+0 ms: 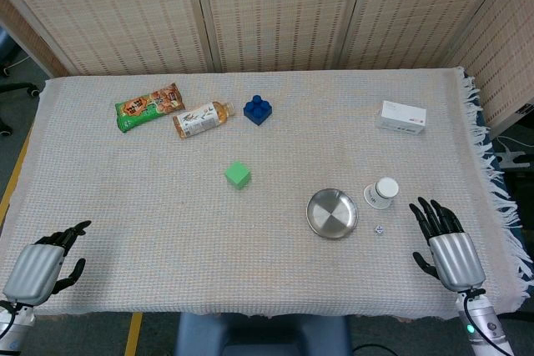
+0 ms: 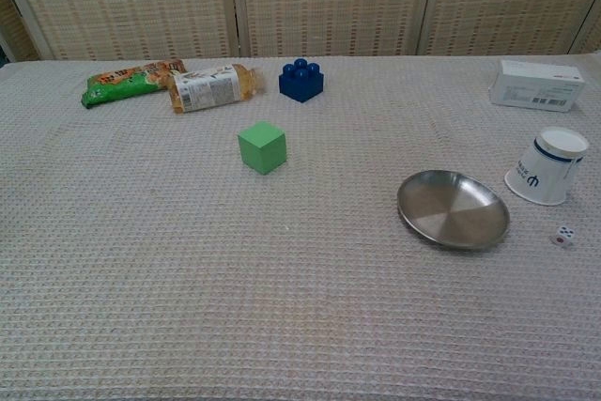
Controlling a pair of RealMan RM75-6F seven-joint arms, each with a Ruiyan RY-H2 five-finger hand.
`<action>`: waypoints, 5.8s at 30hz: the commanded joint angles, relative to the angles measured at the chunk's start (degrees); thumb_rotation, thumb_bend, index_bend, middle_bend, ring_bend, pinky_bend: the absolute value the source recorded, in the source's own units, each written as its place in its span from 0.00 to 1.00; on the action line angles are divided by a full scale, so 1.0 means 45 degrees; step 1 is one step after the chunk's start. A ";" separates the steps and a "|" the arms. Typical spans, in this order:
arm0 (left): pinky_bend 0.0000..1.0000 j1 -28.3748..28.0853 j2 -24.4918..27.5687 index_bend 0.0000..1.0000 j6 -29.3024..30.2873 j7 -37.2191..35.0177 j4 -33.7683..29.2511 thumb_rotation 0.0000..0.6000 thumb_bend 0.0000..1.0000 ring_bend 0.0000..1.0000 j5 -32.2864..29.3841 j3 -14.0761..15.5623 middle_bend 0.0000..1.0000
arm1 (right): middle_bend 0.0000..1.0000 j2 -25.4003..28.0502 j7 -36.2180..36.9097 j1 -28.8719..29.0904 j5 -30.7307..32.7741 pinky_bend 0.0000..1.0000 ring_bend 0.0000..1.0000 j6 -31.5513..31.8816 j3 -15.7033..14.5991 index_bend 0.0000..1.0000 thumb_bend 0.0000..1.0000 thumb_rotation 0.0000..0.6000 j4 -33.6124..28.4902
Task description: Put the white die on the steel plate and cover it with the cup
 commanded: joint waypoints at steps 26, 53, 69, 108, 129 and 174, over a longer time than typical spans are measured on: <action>0.47 0.0123 0.0134 0.15 0.0111 0.0009 -0.0098 1.00 0.44 0.34 -0.0052 0.0032 0.28 | 0.88 -0.0563 0.0407 0.1256 0.1090 0.89 0.73 -0.2653 0.0748 0.39 0.13 1.00 0.0997; 0.47 0.0109 0.0137 0.15 0.0074 -0.0051 -0.0098 1.00 0.44 0.34 -0.0054 0.0017 0.28 | 0.89 -0.1629 0.2692 0.2508 0.1971 0.90 0.74 -0.5089 0.0881 0.44 0.15 1.00 0.3478; 0.47 0.0107 0.0158 0.15 0.0068 -0.0114 -0.0087 1.00 0.44 0.34 -0.0071 0.0001 0.28 | 0.90 -0.2629 0.4813 0.3035 0.1322 0.90 0.75 -0.5612 0.0523 0.49 0.17 1.00 0.5539; 0.47 0.0130 0.0184 0.15 0.0123 -0.0157 -0.0107 1.00 0.44 0.34 -0.0058 -0.0014 0.28 | 0.91 -0.3631 0.7035 0.3291 0.0524 0.92 0.77 -0.4966 0.0146 0.55 0.18 1.00 0.7538; 0.47 0.0132 0.0196 0.15 0.0131 -0.0174 -0.0107 1.00 0.44 0.34 -0.0038 -0.0016 0.28 | 0.92 -0.3588 0.7170 0.3227 0.0184 0.93 0.78 -0.4419 -0.0052 0.60 0.19 1.00 0.7470; 0.47 0.0210 0.0295 0.15 0.0291 -0.0433 -0.0131 1.00 0.44 0.34 -0.0068 -0.0070 0.28 | 0.92 -0.2434 0.5213 0.3304 -0.0346 0.94 0.79 -0.3295 0.0039 0.62 0.24 1.00 0.3786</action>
